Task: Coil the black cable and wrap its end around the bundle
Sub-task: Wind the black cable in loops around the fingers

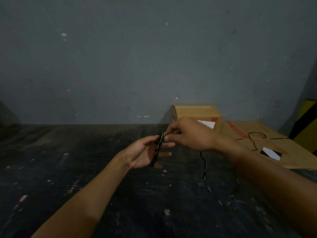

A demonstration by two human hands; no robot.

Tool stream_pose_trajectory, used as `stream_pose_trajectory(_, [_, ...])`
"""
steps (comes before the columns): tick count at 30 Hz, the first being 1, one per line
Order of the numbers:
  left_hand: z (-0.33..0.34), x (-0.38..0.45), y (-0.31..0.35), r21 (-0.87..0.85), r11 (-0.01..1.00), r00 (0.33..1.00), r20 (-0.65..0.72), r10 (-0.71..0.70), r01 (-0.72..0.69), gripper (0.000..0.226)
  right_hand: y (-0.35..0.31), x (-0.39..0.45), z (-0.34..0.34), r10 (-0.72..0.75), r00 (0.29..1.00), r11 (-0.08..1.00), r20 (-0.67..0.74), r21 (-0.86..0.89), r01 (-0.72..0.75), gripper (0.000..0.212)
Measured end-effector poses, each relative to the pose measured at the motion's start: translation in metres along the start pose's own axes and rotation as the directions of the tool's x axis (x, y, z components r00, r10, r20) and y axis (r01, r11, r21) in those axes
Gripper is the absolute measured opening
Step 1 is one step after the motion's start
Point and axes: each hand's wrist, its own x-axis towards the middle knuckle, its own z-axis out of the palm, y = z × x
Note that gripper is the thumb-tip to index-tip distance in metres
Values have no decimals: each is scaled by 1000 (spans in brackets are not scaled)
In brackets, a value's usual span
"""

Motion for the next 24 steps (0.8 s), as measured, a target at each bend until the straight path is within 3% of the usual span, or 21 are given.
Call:
stream_pose_trajectory(6, [18, -7, 1, 41, 998, 983, 174, -54, 47, 47, 16, 16, -27, 23, 998, 997, -59, -71, -28, 13])
stream_pose_trajectory(12, [25, -12, 9, 70, 997, 942, 332, -53, 31, 49, 45, 24, -16, 4, 1000, 980, -6, 198, -3, 7])
stream_pose_trajectory(18, [28, -12, 15, 14, 999, 906, 423, 25, -35, 52, 76, 3, 51, 106, 992, 743, 73, 658, -128, 31])
stream_pose_trajectory(24, [29, -9, 25, -38, 997, 905, 419, 76, -67, 55, 68, -18, 129, 259, 945, 613, 199, 722, -320, 30])
